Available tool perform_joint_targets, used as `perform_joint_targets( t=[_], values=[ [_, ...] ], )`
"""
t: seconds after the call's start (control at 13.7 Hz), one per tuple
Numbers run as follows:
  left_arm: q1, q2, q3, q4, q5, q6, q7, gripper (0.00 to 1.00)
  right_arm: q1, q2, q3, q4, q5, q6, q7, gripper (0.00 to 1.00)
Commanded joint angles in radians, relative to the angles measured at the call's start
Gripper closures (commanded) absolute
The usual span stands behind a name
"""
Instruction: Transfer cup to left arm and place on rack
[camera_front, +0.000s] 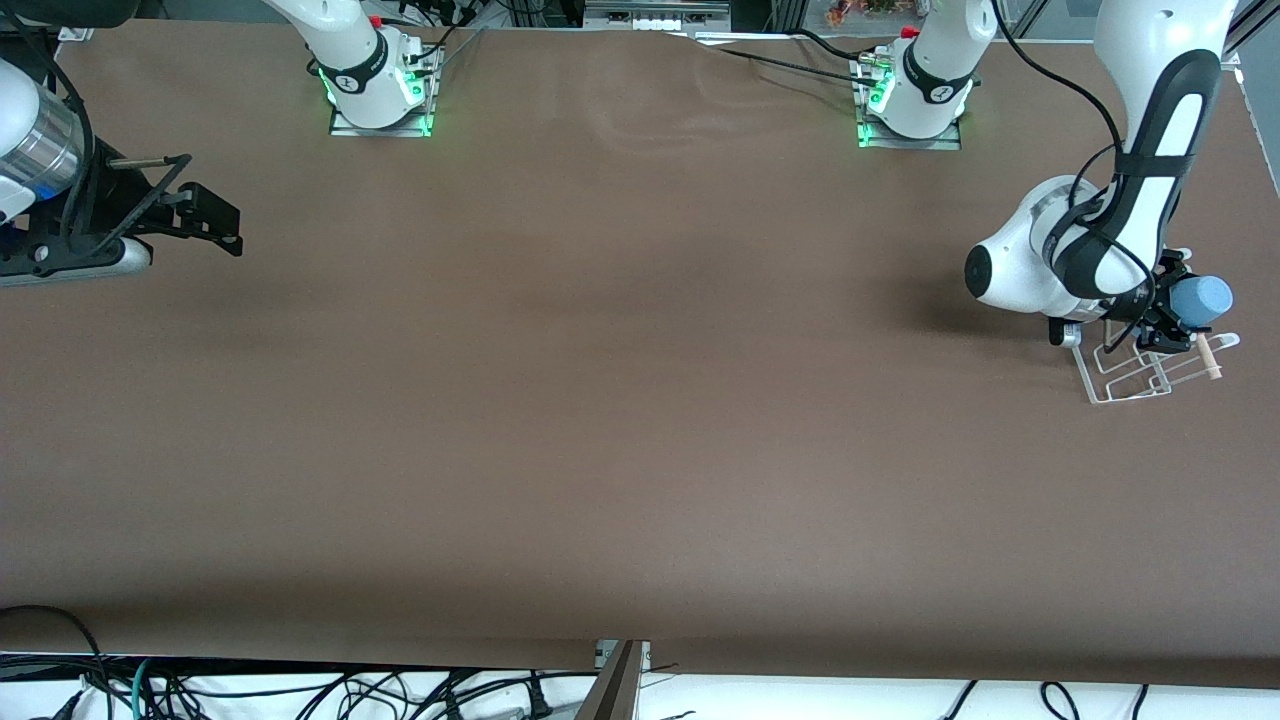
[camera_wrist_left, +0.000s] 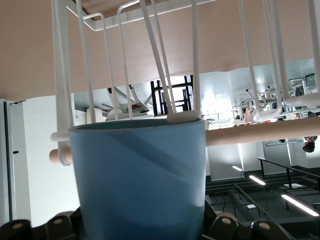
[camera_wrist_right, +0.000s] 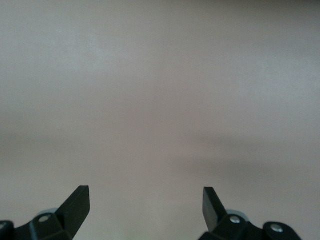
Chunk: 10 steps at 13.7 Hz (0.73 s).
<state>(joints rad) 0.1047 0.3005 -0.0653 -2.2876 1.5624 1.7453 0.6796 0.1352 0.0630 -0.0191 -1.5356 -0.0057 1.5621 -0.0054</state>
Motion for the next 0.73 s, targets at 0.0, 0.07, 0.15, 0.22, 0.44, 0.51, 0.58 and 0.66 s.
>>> perform_joint_targets(
  t=[0.0,0.07,0.15,0.22,0.44,0.51,0.58,0.66],
  values=[
    [0.017,0.037,-0.001,-0.007,0.035,0.046,-0.078,1.0,-0.002,0.011,0.005,0.025,-0.004,-0.004,-0.001,0.0],
    [0.016,0.052,-0.001,-0.007,0.035,0.046,-0.1,1.0,-0.002,0.011,0.005,0.025,-0.003,-0.002,-0.001,0.0],
    [0.016,0.058,-0.001,-0.007,0.035,0.046,-0.116,1.0,-0.002,0.009,0.005,0.025,-0.002,-0.002,-0.001,0.0],
    [0.015,0.066,-0.001,-0.006,0.035,0.046,-0.123,1.0,-0.002,0.009,0.005,0.025,0.0,-0.002,0.002,0.0],
    [0.01,0.092,-0.002,-0.001,0.033,0.046,-0.158,1.0,0.001,0.009,0.008,0.025,0.0,-0.002,0.002,0.0],
    [0.009,0.095,-0.002,-0.001,0.03,0.046,-0.163,1.0,0.001,0.009,0.008,0.025,0.0,-0.001,0.001,0.0],
    [0.007,0.094,-0.002,-0.001,0.027,0.045,-0.161,1.0,0.003,0.009,0.008,0.026,0.0,0.0,0.002,0.0],
    [0.007,0.089,-0.002,-0.001,0.027,0.045,-0.152,1.0,0.003,0.009,0.01,0.026,0.0,0.0,0.002,0.0]
  ],
)
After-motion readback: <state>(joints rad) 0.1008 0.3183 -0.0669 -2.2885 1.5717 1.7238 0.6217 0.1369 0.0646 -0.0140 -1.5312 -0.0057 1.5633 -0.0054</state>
